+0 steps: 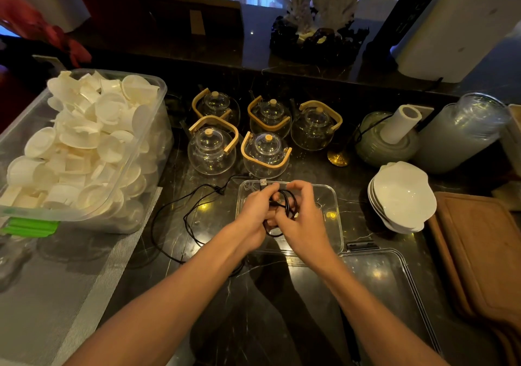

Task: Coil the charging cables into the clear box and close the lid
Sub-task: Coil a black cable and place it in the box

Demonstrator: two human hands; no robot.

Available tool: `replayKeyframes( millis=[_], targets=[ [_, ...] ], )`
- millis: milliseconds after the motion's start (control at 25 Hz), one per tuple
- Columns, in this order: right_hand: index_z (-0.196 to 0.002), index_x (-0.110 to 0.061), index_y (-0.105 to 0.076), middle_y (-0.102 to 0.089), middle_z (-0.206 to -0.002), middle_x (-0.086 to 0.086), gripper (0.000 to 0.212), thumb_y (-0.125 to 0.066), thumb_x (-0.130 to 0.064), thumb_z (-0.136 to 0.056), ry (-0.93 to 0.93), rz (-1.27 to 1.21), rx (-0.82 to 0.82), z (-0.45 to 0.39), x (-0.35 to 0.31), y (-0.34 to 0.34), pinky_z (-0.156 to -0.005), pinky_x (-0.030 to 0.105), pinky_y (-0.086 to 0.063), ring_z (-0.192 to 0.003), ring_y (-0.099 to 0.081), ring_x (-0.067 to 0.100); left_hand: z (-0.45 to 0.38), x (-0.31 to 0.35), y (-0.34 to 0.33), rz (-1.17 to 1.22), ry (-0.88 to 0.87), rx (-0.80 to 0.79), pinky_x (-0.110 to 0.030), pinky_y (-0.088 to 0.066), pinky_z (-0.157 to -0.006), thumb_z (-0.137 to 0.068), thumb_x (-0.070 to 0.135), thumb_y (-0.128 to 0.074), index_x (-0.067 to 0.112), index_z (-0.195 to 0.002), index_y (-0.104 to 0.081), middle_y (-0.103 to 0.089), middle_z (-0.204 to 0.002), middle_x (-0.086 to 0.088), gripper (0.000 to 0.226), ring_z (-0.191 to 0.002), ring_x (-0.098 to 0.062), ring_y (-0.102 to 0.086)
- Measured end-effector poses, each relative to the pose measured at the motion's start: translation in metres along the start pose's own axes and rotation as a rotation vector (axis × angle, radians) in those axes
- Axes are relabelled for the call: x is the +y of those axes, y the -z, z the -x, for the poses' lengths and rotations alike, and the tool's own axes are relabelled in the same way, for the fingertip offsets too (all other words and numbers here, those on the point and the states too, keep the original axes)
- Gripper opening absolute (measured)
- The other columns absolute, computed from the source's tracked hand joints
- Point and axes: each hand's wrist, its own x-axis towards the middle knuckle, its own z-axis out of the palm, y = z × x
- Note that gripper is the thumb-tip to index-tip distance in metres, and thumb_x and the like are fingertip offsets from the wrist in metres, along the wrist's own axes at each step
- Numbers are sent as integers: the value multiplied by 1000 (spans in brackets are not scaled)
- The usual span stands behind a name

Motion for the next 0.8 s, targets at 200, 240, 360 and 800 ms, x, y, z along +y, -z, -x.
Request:
replayKeyframes(
  millis=[200,240,360,800],
  targets=[
    [-109,-16,-70,-62,-105,-6,13,-64,-15,-98,258,355,118,1,17,-3,-79,25,-52,-94,-59,6,-8,-2,7,164,33,-28,-19,-25,-38,-102,30,-51,15,-72,-51,-38,-48,6,34,-36,-5,-27],
    [-107,-16,-71,-64,-105,-7,11,-65,-15,-98,228,276,160,0,13,-2,-82,24,-52,-96,-59,7,-7,-3,9,162,31,-23,-18,-25,-37,-102,29,-52,15,-73,-50,-37,-47,7,33,-36,-4,-27],
    [-105,-11,-69,-76,-90,1,9,-61,-10,-101,-58,-327,259,-10,-9,11,-77,28,-59,-88,-73,17,-5,-6,15,284,77,-46,-18,-23,-34,-103,28,-49,16,-71,-46,-27,-45,9,35,-34,-4,-24],
    [-99,4,-67,-49,-69,5,14,-57,-5,-99,-580,-713,-17,-43,5,40,-49,23,-48,-49,-47,9,3,6,10,229,119,-301,-18,-19,-39,-102,34,-47,16,-70,-45,-27,-49,8,37,-39,-5,-23]
  ],
)
